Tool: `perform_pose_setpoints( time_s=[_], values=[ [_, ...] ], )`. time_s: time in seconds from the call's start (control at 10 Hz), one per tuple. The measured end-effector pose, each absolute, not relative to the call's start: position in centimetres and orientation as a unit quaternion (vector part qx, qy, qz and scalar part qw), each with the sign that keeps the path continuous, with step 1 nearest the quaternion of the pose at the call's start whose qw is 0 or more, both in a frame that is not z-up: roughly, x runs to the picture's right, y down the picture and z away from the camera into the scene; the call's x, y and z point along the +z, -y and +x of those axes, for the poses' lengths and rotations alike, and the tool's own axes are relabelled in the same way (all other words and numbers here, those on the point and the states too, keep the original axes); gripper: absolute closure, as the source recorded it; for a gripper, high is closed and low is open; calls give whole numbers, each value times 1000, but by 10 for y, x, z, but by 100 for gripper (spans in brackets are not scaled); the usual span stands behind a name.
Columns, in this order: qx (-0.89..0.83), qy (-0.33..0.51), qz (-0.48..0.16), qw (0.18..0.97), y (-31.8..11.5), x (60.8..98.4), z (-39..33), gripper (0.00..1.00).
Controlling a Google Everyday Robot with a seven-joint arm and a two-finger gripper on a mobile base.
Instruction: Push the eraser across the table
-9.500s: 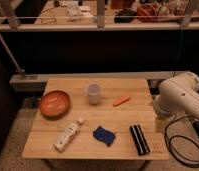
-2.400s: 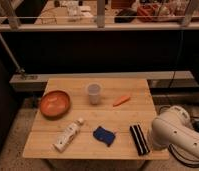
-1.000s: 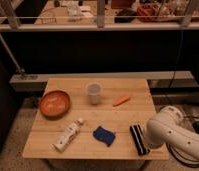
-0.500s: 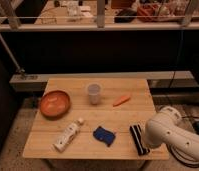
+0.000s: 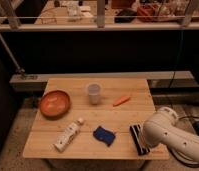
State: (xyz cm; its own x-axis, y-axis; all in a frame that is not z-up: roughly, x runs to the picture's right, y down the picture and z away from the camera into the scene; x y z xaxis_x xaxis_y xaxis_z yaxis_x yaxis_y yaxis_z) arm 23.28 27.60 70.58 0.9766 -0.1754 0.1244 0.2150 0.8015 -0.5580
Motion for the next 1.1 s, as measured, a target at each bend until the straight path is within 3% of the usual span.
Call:
perform_pose_setpoints(
  time_s=[1.1],
  values=[
    [-118,41,-277,953,-267,718,206,92]
  ],
)
